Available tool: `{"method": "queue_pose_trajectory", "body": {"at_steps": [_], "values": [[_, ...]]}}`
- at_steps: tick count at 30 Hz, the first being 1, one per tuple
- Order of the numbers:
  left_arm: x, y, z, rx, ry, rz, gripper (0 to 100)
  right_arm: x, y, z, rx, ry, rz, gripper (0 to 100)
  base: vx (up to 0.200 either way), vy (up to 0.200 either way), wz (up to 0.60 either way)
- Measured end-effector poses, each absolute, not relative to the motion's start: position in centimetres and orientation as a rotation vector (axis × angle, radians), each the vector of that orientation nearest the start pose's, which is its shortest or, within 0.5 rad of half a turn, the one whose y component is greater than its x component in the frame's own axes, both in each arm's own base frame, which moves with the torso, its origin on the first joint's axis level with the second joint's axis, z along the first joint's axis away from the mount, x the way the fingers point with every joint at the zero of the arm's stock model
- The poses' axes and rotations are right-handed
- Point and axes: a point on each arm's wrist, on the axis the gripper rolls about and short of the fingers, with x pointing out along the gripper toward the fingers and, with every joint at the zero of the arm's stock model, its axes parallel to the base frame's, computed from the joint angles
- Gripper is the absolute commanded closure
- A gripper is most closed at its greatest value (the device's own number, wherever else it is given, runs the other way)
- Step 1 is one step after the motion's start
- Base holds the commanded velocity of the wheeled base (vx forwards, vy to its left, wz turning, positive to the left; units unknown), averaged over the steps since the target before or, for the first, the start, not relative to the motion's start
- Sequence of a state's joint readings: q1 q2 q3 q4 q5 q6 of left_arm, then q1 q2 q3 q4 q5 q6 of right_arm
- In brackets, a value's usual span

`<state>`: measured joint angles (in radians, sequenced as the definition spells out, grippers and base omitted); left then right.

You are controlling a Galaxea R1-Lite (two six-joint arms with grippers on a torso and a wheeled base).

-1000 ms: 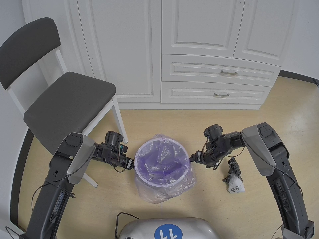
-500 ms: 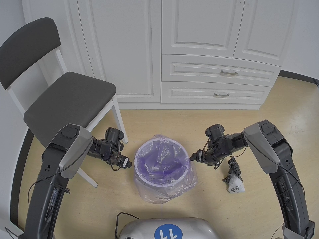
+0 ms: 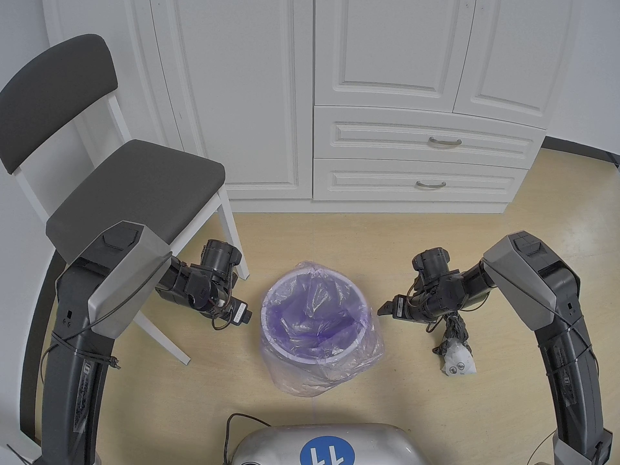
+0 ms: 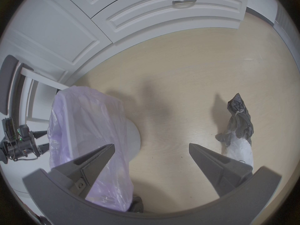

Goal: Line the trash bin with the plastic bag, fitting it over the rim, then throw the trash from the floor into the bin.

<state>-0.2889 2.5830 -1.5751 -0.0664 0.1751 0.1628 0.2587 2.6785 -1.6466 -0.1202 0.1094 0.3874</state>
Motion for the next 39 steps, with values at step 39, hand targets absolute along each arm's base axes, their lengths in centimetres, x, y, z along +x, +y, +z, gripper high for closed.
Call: {"method": "queue_pose_trajectory", "body": {"at_steps": [39], "values": [[35.4,-15.3,7.7,0.231,0.482,-0.307,0,48.7,13.7,-5.2,0.218,1.019,0.150,0,0.000,0.000,0.00]]}}
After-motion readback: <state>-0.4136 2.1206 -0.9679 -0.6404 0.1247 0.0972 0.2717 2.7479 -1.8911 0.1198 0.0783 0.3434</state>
